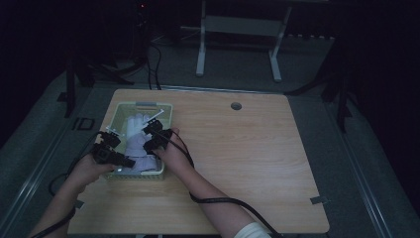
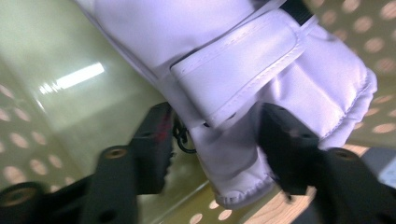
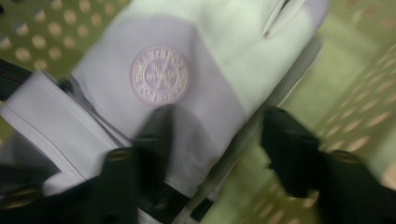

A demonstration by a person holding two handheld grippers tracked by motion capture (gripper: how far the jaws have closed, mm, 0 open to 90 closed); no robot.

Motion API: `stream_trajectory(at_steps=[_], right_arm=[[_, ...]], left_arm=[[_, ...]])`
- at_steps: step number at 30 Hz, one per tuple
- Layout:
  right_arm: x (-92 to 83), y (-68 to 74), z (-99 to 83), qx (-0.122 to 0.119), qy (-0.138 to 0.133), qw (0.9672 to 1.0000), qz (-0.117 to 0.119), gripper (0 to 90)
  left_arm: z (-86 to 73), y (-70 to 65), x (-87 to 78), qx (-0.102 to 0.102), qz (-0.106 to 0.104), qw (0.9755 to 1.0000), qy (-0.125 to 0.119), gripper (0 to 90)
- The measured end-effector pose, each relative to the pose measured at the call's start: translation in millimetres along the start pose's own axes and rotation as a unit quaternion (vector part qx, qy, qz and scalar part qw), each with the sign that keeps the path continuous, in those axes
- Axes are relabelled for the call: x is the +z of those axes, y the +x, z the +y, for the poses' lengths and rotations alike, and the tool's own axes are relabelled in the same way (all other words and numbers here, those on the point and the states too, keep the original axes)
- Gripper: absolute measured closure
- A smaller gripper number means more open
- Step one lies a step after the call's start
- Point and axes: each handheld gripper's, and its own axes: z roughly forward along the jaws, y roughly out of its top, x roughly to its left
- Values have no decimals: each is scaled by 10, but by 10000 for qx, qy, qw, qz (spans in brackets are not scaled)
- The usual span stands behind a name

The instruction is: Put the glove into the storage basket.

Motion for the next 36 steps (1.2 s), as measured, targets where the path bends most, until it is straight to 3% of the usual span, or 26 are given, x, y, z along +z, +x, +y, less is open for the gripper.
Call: stream_trajectory(at_steps=[2, 4, 5, 6, 8, 9, 10, 12, 15, 23, 29, 36], right_arm=[[-59, -29, 21, -8, -182, 9998, 28, 372], [-129, -73, 43, 107, -282, 9995, 105, 305], [-164, -96, 54, 47, -343, 9993, 169, 285], [-164, -96, 54, 47, -343, 9993, 169, 285], [-255, -124, 67, 16, -532, 9982, 282, 228], [-318, -149, 74, 13, -664, 9969, 425, 192], [-369, -157, 76, -11, -750, 9964, 392, 194], [-433, -173, 72, -150, -824, 9959, 345, 165], [-531, -221, 49, -154, -893, 9950, 417, 161], [-683, -402, -97, -315, -1051, 9938, 194, 143], [-772, -538, -243, -333, -1064, 9936, 156, 143], [-837, -629, -438, -453, -1070, 9932, 79, 142]], left_arm=[[-4, -6, -72, 6, -58, 9997, -225, 338], [-2, -32, -146, 66, 16, 9986, -522, 216], [3, -50, -178, 84, 51, 9977, -676, 183], [3, -50, -178, 84, 51, 9977, -676, 162], [16, -104, -251, 153, 334, 9937, -1062, 146], [16, -104, -251, 153, 334, 9937, -1062, 144], [25, -154, -294, 149, 386, 9899, -1355, 139], [29, -232, -326, 245, 426, 9858, -1603, 136], [26, -383, -336, 465, 496, 9783, -1955, 81], [49, -734, -245, 626, 491, 9688, -2349, 82], [95, -927, -101, 826, 400, 9697, -2266, 82], [103, -1152, 19, 1091, 351, 9666, -2294, 85]])
